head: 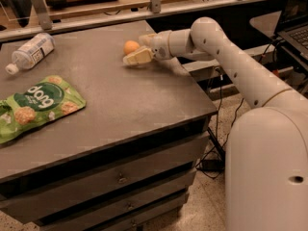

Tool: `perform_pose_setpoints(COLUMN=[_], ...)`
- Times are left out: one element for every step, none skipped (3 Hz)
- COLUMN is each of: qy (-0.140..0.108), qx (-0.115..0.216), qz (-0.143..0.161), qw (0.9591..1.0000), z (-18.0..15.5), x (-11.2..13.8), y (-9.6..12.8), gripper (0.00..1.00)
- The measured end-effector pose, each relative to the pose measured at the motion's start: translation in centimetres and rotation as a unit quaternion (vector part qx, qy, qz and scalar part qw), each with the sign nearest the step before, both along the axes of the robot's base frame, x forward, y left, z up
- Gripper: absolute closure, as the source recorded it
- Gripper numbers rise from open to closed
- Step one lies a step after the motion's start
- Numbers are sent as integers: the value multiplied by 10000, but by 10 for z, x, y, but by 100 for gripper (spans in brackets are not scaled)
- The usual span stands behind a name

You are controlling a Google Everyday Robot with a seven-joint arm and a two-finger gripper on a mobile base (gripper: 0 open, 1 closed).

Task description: Move orange near green rice chip bag

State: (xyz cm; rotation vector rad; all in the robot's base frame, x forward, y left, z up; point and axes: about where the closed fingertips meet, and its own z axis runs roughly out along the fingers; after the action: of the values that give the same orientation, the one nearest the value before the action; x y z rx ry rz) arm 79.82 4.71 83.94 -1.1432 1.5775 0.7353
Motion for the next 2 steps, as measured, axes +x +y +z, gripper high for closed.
perform_pose_setpoints(qy=[97,160], qx=[9,-22], qz=[126,366], qw=[9999,9992], z=[-3,-2], x=[0,-5], y=[6,6], gripper=[48,70])
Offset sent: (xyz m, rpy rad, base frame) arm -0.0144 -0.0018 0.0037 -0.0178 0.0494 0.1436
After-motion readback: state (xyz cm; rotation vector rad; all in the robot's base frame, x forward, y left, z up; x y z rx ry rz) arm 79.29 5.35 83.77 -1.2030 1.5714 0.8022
